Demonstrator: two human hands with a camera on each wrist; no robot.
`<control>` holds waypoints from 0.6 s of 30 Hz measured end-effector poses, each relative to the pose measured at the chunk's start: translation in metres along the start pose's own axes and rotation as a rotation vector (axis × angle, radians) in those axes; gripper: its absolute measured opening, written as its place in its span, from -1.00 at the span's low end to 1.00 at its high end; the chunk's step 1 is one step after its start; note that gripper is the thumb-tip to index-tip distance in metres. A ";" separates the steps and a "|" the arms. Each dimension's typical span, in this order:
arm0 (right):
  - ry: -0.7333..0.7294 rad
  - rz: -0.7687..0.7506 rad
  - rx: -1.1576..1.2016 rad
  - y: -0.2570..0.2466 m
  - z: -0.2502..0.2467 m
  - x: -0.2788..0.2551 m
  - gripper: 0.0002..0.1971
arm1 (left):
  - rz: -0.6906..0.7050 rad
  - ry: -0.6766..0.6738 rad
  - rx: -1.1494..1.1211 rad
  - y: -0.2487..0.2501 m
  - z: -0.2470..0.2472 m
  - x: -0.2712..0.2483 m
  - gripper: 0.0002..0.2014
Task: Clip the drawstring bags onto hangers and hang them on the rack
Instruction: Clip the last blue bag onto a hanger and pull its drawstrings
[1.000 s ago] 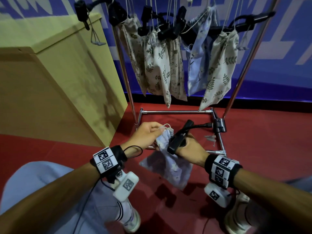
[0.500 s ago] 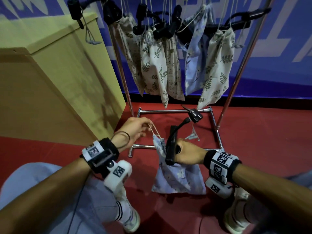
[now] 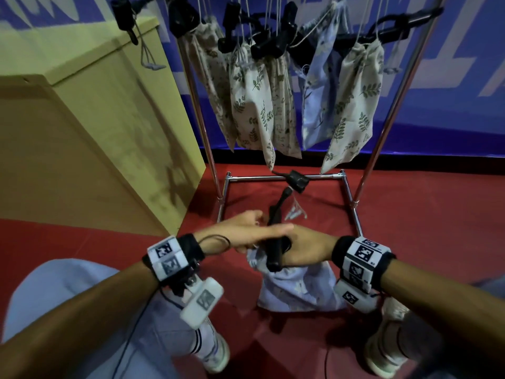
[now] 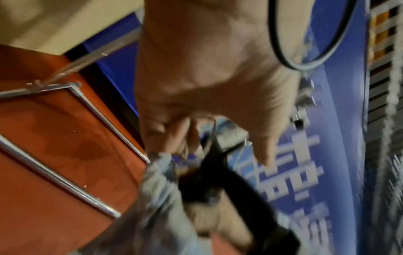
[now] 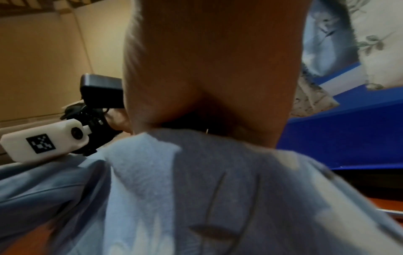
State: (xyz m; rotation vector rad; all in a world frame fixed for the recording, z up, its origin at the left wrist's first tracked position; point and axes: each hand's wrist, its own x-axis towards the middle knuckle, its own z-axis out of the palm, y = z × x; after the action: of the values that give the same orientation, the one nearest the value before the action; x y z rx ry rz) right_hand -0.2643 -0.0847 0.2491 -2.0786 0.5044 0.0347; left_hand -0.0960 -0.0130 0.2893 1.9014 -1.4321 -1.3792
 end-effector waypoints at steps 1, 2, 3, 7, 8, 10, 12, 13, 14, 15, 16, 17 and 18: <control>-0.011 -0.004 -0.084 0.000 0.003 0.000 -0.93 | 0.051 0.035 0.061 -0.002 0.010 0.002 -0.50; -0.027 0.001 -0.180 0.002 0.007 0.000 -0.91 | 0.096 0.075 0.113 -0.005 0.017 0.003 -0.54; -0.035 0.016 -0.253 0.003 0.009 0.000 -0.87 | 0.123 0.111 0.168 -0.006 0.022 0.003 -0.58; 0.057 -0.059 -0.188 0.012 0.012 0.005 -0.70 | 0.100 0.251 0.225 0.001 0.020 0.002 -0.69; 0.098 -0.051 -0.210 0.015 0.013 0.006 -0.70 | 0.090 0.296 0.199 0.002 0.016 0.003 -0.69; 0.170 0.060 -0.338 0.024 0.013 0.004 -0.53 | 0.070 0.388 0.137 0.004 0.005 0.004 -0.67; 0.195 0.248 -0.415 0.038 0.010 0.000 -0.30 | 0.053 0.461 0.091 0.004 -0.007 0.005 -0.68; 0.206 0.341 -0.387 0.045 0.007 -0.001 -0.20 | 0.041 0.484 0.076 0.003 -0.012 0.005 -0.68; 0.228 0.420 -0.349 0.051 0.003 -0.001 -0.14 | 0.031 0.504 0.065 0.001 -0.016 0.006 -0.68; 0.261 0.474 -0.329 0.055 -0.002 -0.001 -0.14 | 0.022 0.520 0.060 -0.001 -0.019 0.007 -0.69; 0.294 0.497 -0.329 0.058 -0.007 0.001 -0.20 | 0.012 0.533 0.054 -0.004 -0.020 0.008 -0.70; 0.314 0.496 -0.351 0.059 -0.012 0.003 -0.30 | 0.003 0.537 0.048 -0.006 -0.021 0.009 -0.71; 0.315 0.485 -0.370 0.059 -0.015 0.005 -0.46 | -0.003 0.538 0.043 -0.007 -0.021 0.010 -0.72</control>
State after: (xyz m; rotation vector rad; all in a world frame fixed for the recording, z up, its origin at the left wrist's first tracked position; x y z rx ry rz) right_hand -0.2843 -0.1257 0.2086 -2.2801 1.2683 0.0902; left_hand -0.0743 -0.0240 0.2880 2.0862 -1.1909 -0.7493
